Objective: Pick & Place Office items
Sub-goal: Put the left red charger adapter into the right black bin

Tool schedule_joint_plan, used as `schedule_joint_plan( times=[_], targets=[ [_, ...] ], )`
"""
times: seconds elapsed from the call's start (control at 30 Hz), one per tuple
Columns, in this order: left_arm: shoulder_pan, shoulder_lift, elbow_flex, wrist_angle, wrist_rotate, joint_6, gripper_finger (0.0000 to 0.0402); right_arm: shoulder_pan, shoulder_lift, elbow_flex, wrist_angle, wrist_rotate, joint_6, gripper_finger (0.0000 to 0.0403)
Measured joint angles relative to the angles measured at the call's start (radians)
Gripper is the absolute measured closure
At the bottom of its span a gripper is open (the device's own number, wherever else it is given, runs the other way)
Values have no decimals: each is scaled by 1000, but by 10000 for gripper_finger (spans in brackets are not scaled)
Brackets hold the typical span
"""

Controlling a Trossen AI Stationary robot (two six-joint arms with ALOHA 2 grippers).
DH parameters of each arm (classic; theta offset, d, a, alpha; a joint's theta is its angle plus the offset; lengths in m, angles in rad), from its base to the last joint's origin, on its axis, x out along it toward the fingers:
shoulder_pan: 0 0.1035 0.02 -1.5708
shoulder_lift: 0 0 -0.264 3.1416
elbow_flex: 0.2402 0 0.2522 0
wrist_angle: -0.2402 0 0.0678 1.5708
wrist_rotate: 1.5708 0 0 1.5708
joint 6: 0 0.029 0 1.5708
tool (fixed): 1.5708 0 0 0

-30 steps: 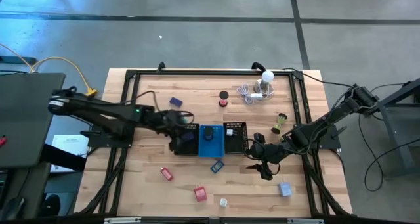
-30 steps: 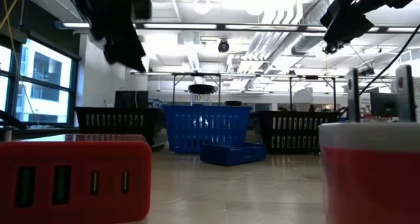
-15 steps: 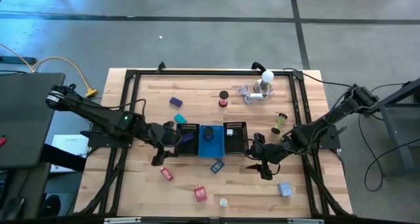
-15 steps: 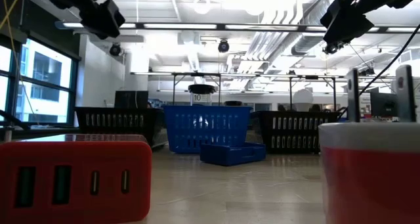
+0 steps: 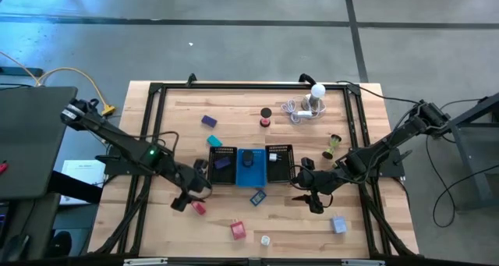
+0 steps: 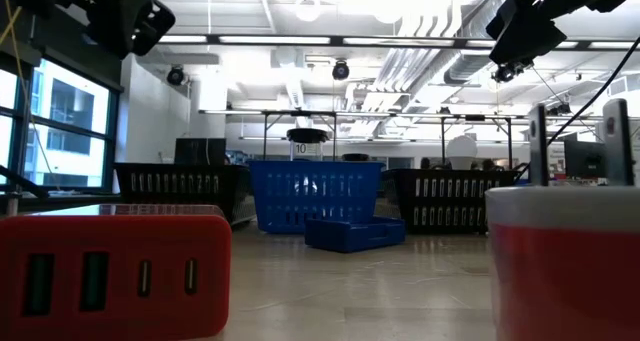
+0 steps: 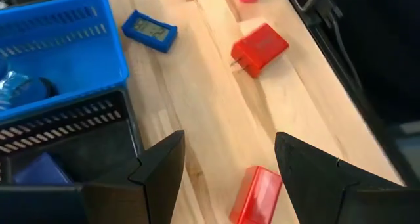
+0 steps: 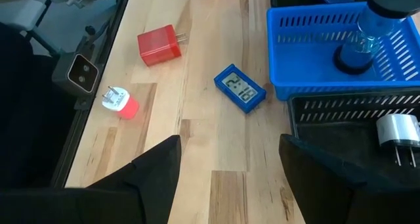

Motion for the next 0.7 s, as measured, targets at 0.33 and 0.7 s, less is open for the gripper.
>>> schedule_joint_plan(
  times=[0.33, 0.7],
  targets=[
    [-91, 53, 0, -96, 5, -39, 172, 0, 0, 0, 12, 0, 2, 156],
    [-174, 158, 0, -94, -2, -77, 172, 0, 0, 0, 34, 0, -4, 156]
  ],
)
